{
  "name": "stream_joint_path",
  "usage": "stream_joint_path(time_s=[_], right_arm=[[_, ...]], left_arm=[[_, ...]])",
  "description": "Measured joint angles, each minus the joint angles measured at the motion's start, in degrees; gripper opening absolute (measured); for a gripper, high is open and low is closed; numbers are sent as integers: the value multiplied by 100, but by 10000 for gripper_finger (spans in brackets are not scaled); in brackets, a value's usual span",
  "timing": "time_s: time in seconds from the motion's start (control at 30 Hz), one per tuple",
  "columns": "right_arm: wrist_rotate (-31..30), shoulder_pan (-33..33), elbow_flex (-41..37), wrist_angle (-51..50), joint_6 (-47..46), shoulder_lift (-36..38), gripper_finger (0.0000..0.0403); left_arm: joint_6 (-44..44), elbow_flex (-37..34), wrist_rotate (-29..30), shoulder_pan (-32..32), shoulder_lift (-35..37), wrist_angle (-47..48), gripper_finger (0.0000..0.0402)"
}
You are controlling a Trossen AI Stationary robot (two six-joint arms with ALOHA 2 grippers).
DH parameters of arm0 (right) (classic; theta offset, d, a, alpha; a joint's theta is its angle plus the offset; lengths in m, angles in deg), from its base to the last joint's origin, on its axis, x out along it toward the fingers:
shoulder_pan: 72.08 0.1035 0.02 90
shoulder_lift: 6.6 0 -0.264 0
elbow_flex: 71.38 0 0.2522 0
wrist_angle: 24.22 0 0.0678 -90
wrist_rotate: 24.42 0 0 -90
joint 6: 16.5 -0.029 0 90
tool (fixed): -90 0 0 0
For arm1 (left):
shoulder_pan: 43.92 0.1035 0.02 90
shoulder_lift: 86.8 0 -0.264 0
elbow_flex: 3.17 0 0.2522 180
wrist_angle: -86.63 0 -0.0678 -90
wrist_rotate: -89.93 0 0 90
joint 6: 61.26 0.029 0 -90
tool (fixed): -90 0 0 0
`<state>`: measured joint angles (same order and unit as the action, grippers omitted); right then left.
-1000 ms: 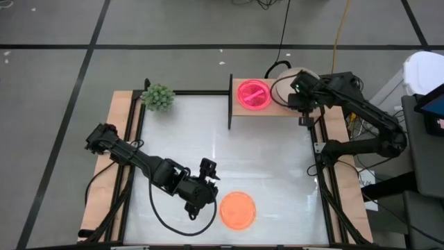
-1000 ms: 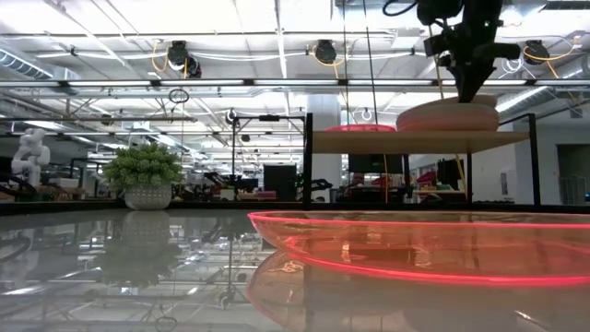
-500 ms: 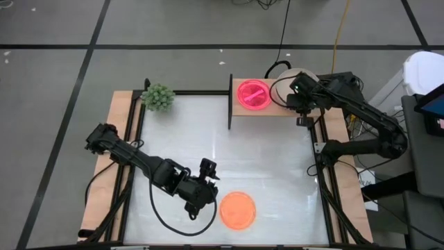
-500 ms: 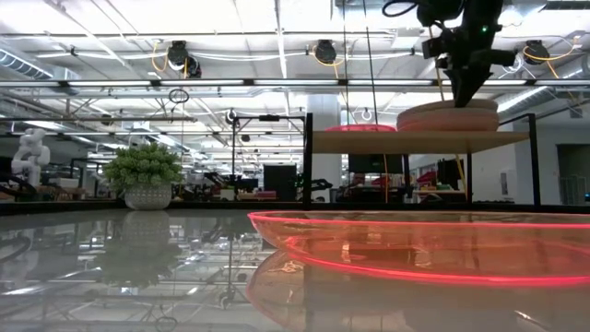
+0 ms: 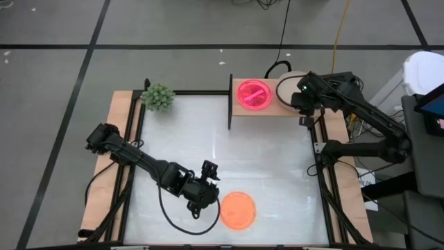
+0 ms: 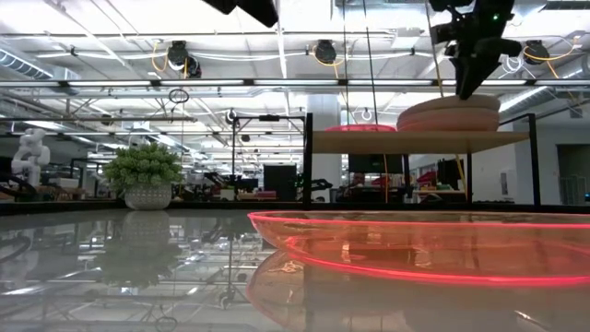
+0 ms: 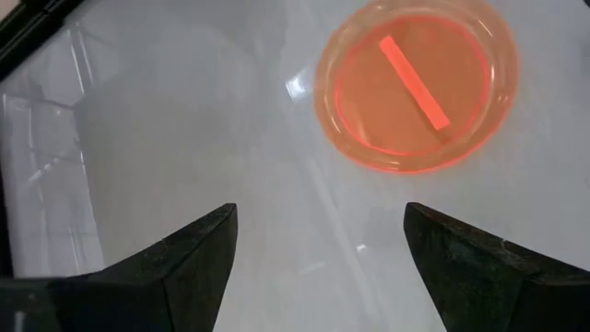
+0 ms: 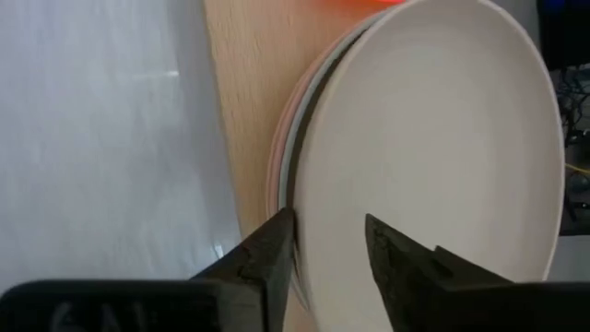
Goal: Place and stack plates onto a shelf
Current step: Stack the brown plate on top of the gray plate on the shelf, then stack the orange plate on top of the pink plate on the shelf
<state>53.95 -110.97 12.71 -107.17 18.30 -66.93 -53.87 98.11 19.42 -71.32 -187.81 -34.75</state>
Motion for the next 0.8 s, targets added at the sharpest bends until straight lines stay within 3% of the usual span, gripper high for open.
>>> stream_joint_path(time_s=[0.33, 0.8], right_arm=[[34, 505, 78, -5, -537, 306, 155], [-5, 2408, 330, -358, -2442, 426, 155]], left_arm=[[-2, -93, 0, -17, 4, -211, 314], [311, -89, -4, -161, -12, -235, 314]])
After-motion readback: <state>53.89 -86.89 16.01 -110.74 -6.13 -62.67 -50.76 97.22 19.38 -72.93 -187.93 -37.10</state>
